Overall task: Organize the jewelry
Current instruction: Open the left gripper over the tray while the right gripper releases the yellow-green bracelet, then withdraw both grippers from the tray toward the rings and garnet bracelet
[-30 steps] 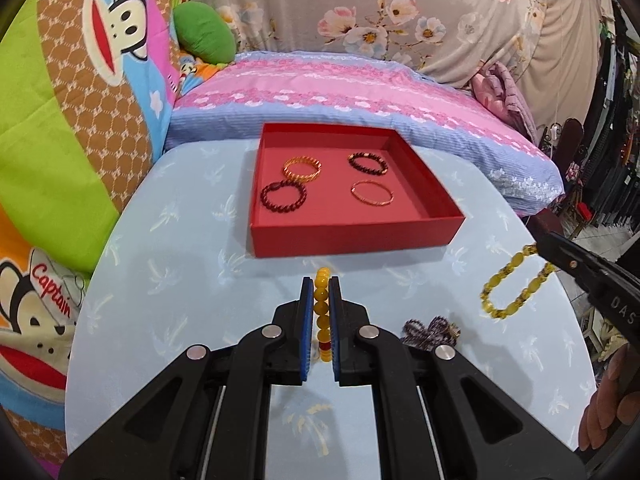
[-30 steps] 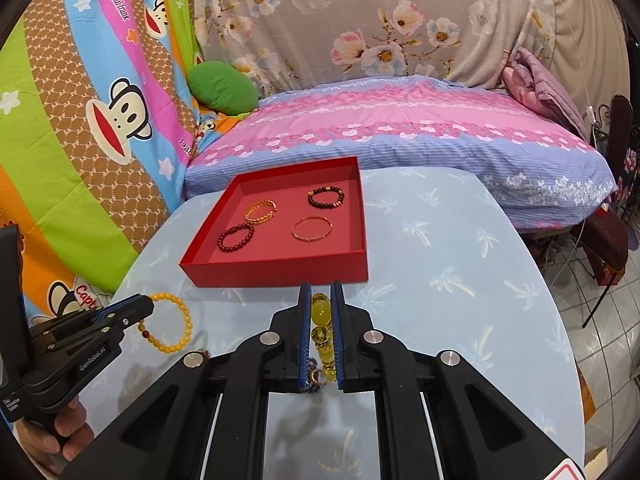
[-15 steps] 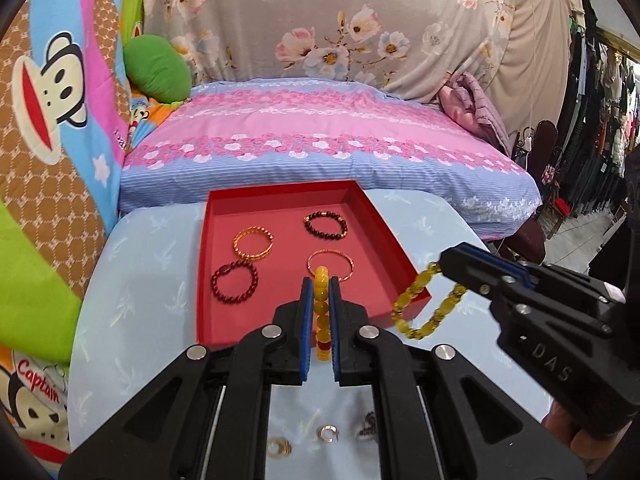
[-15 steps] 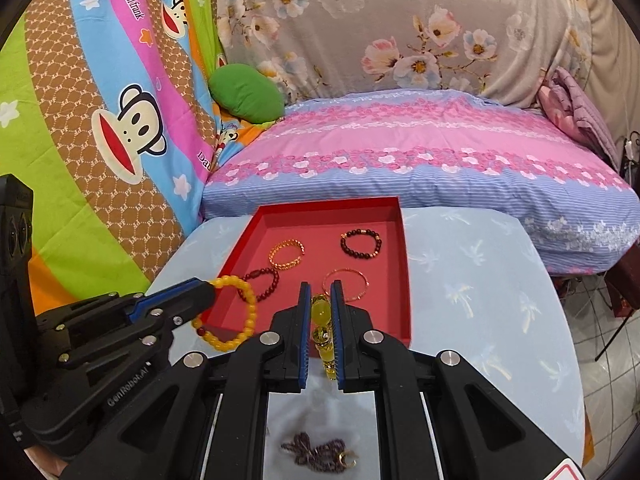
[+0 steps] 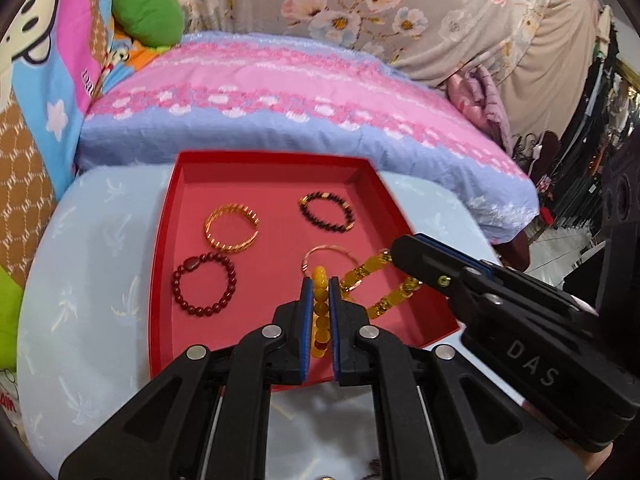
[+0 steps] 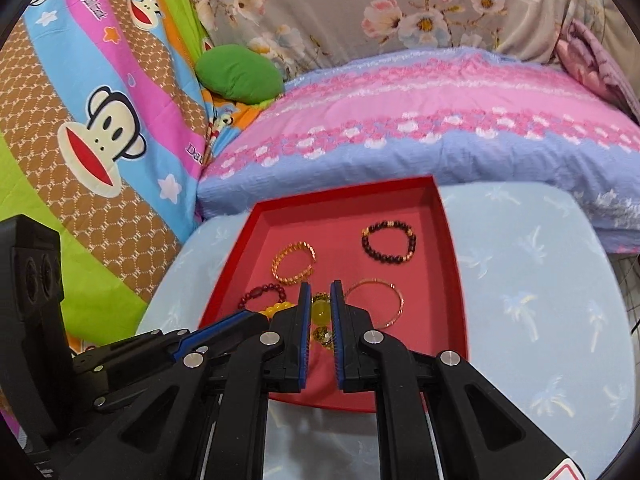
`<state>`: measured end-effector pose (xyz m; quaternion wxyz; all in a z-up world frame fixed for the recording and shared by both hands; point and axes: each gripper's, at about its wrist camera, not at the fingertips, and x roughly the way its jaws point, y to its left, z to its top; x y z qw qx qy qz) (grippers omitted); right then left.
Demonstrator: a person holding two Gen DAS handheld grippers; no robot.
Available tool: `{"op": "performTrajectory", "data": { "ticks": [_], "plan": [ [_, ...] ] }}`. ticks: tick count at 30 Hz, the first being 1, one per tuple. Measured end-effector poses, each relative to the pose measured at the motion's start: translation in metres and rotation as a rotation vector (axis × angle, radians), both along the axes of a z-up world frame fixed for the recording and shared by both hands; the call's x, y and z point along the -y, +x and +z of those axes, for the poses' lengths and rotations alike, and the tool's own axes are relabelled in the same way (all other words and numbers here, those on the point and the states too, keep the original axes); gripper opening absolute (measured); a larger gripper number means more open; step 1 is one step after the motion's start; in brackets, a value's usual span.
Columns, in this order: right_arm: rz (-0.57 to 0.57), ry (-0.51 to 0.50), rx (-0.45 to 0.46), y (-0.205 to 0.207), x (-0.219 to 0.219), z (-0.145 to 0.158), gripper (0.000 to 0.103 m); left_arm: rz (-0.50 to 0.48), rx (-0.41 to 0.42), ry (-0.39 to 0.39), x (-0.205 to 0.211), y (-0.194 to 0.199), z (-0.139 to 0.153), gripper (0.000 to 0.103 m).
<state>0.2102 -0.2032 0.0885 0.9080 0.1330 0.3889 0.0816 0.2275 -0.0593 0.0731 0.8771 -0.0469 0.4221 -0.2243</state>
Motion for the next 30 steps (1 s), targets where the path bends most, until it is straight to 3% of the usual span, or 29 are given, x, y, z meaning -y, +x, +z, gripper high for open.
{"op": "performTrajectory", "data": {
  "ticks": [9, 15, 17, 21, 23, 30],
  "plan": [
    [-0.039, -0.046, -0.092, 0.007, 0.015, -0.048, 0.009, 0.032, -0.042, 0.116, -0.010, 0.011, -0.043, 0.007],
    [-0.017, -0.130, -0.089, 0.009, 0.006, -0.057, 0.010, 0.063, -0.005, 0.211, -0.006, 0.012, -0.054, 0.008],
    [-0.013, -0.152, -0.071, 0.008, 0.001, -0.056, 0.015, 0.071, 0.021, 0.230, -0.005, 0.012, -0.053, 0.009],
    [-0.018, -0.161, -0.044, 0.005, -0.003, -0.053, 0.035, 0.096, 0.043, 0.232, -0.008, 0.012, -0.050, 0.022],
    [-0.021, -0.161, -0.037, 0.002, -0.002, -0.051, 0.035, 0.114, 0.058, 0.233, -0.010, 0.011, -0.047, 0.031],
    [-0.032, -0.145, -0.023, -0.016, 0.003, -0.041, 0.036, 0.140, 0.076, 0.229, -0.020, -0.002, -0.035, 0.032]
  ]
}}
